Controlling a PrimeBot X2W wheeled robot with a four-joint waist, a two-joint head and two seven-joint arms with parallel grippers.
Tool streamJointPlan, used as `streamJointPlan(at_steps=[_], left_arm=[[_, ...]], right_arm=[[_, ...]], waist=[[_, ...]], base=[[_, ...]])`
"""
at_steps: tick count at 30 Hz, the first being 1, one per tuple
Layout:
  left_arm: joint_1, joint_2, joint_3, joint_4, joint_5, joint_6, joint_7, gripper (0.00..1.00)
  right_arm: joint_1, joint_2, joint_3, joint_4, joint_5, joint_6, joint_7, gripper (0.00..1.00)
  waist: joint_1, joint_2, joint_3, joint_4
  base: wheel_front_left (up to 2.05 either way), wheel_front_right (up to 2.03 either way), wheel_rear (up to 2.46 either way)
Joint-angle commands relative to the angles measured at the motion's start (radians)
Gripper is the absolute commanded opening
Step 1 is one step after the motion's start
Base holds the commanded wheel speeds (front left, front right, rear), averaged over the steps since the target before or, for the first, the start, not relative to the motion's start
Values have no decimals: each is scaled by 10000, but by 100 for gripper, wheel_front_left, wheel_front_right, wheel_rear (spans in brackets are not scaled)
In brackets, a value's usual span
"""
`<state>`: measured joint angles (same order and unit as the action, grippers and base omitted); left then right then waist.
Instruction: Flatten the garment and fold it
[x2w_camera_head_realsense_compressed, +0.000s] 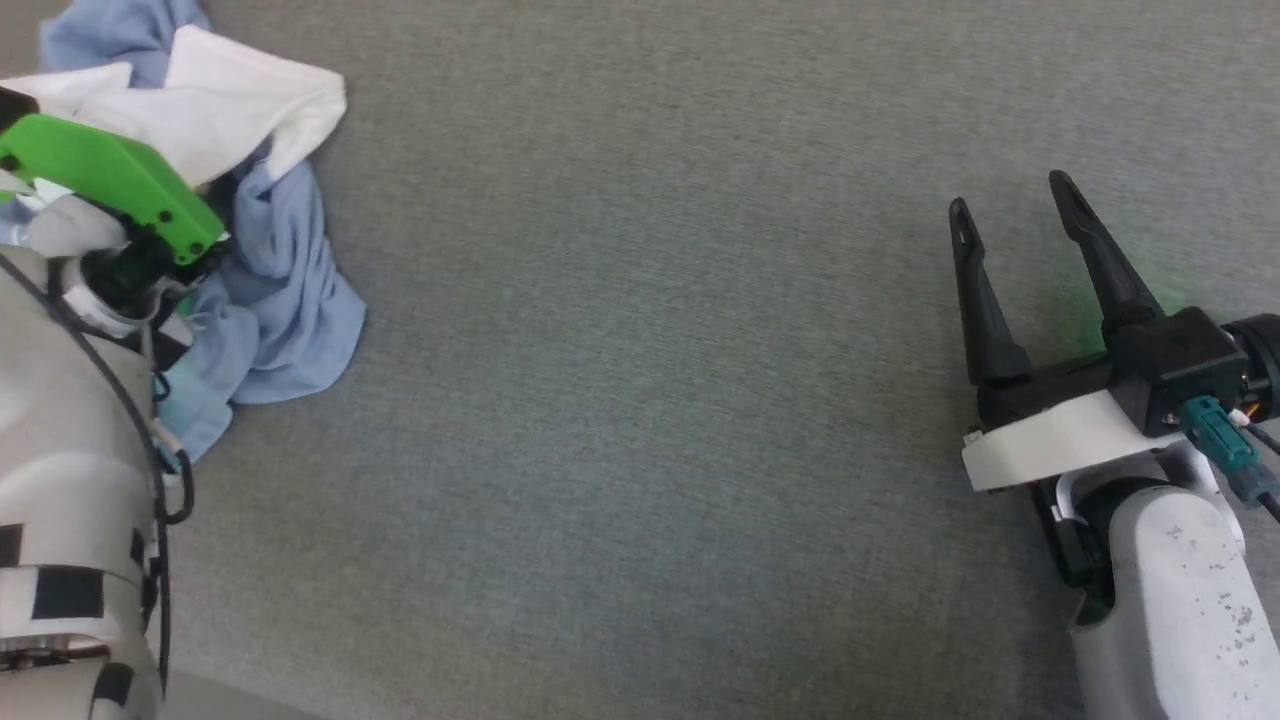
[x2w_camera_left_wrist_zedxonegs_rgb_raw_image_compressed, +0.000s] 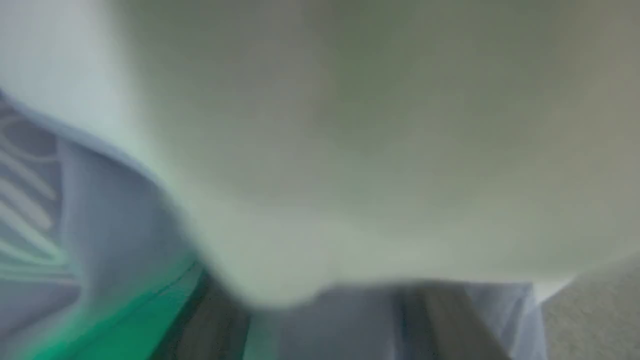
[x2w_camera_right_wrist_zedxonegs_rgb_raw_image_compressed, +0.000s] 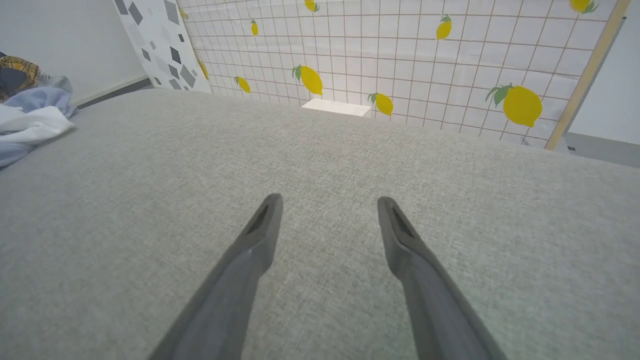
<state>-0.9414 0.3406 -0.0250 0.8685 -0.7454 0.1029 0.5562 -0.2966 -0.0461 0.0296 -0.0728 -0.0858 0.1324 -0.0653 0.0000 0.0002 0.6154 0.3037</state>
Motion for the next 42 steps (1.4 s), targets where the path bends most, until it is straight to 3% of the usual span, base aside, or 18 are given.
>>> streamJointPlan(at_steps=[1, 6, 14, 22, 27, 33, 37, 42], left_arm=[[603, -740, -361, 420, -103, -144, 336, 0], [695, 72, -246, -400, 610, 87, -1865, 0], [251, 677, -798, -1753, 2170, 208, -5250, 0], [-468, 178, -1513, -2743, 2814, -184, -7020, 0], [-618, -593, -1963, -3247, 2674, -598, -7302, 0], [-48, -2105, -2730, -3668, 2007, -1209, -6925, 0], [729, -2675, -3574, -3514, 1509, -1553, -6094, 0], [2010, -2867, -4839, -2767, 878, -1604, -4372, 0]], right_arm=[[15, -42, -51, 266, 153, -17, -97, 100], [317, -42, -57, 898, 628, -17, -479, 100], [1132, -42, -308, 1862, 1455, -17, -1060, 100], [1731, -42, -541, 2384, 1911, -17, -1352, 100], [1974, -41, -675, 2386, 1894, -17, -1319, 100], [2259, -41, -904, 2192, 1857, -17, -1185, 100], [2310, -41, -881, 2074, 1852, -17, -1102, 100], [2279, -41, -666, 1937, 1890, -17, -1040, 100]], waist=[[0, -2, -450, -196], [0, -2, -1799, -341], [0, -2, -4138, -805], [0, -2, -5557, -1949], [0, -2, -5959, -2781], [0, -2, -6040, -3645], [0, -2, -5929, -4134], [0, -2, -5757, -4746]], base=[[0, 0, 0], [0, 0, 0], [0, 0, 0], [0, 0, 0], [0, 0, 0], [0, 0, 0], [0, 0, 0], [0, 0, 0]])
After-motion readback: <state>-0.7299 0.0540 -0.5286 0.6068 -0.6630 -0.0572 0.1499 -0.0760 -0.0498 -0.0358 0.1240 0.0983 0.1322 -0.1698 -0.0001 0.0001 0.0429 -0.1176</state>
